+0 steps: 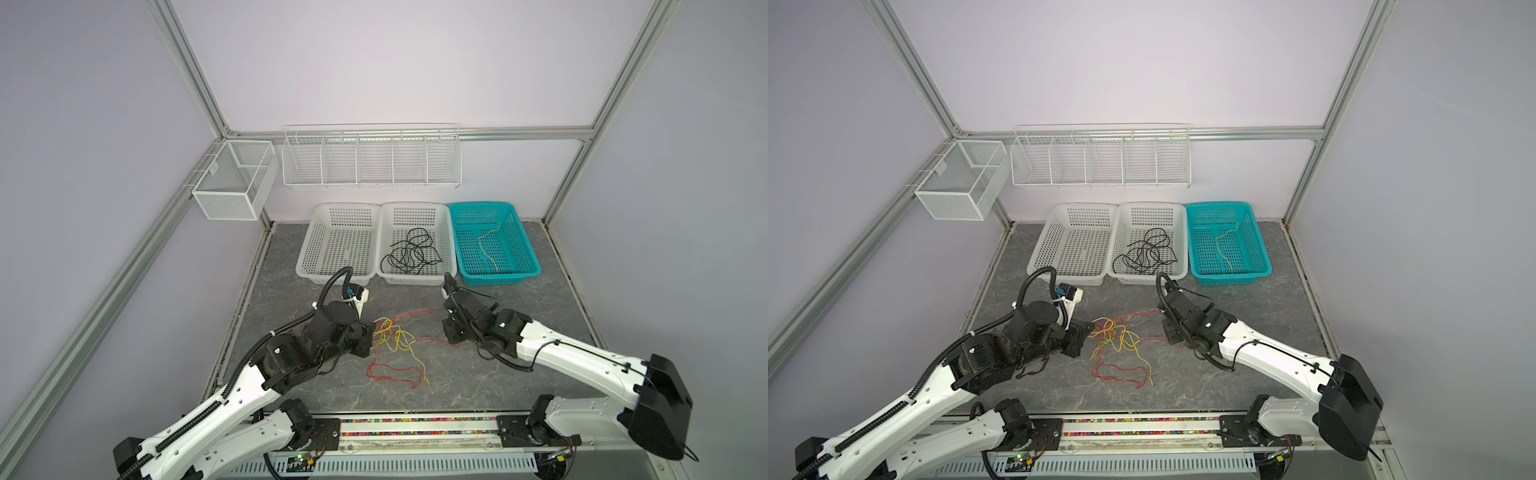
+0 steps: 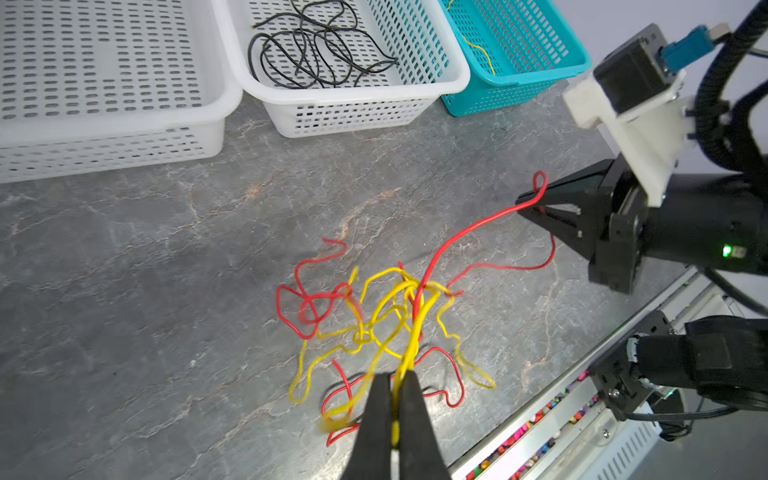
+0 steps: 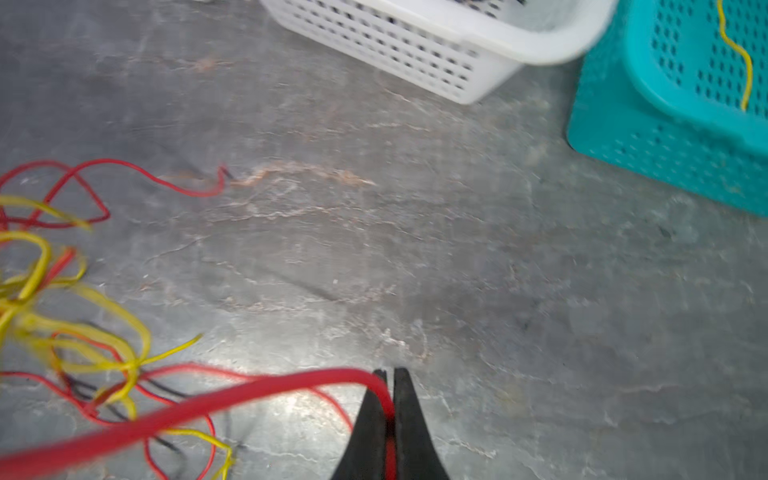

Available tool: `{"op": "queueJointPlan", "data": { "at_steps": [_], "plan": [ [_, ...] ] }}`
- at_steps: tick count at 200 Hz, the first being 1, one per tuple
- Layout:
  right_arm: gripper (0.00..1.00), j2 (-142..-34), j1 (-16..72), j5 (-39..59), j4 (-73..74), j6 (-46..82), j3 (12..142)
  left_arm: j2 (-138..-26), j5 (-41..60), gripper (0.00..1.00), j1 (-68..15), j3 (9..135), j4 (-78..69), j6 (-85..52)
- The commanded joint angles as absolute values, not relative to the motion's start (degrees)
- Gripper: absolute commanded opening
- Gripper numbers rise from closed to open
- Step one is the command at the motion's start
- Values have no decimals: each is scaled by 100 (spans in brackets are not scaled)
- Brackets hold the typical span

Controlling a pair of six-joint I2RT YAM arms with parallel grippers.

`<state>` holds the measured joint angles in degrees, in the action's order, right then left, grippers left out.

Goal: Untangle the cables
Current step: 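Grasp the yellow wires with the left gripper while the right gripper holds the red wire, then pull the red wire away from the yellow wires with the right gripper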

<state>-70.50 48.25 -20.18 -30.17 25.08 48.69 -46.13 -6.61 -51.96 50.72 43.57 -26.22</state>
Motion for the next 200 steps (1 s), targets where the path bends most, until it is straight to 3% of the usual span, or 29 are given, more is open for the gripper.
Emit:
{"op": "queueJointPlan", "data": {
  "at_steps": [1, 89, 150, 178, 200],
  "plan": [
    [7, -6628, 4440, -1795, -3165, 2997, 4538, -4435, -1131, 0, -5108, 5152, 4833, -2435],
    [6, -5048, 2763, -1434, -3926, 3030, 4313, -4746, -1500, 0, -4869, 5428, 5264, -2190],
    [6, -4334, 2549, -1144, -4418, 2689, 4804, -4787, -1569, 0, -4731, 5316, 5159, -2185],
    [7, -4866, 2593, -29, -4535, 2264, 4836, -4750, -1391, 0, -4548, 5268, 5043, -2171],
    [7, -4953, 2693, -132, -4372, 2316, 4556, -4687, -1337, 0, -4491, 5253, 5019, -2145]
  ]
}}
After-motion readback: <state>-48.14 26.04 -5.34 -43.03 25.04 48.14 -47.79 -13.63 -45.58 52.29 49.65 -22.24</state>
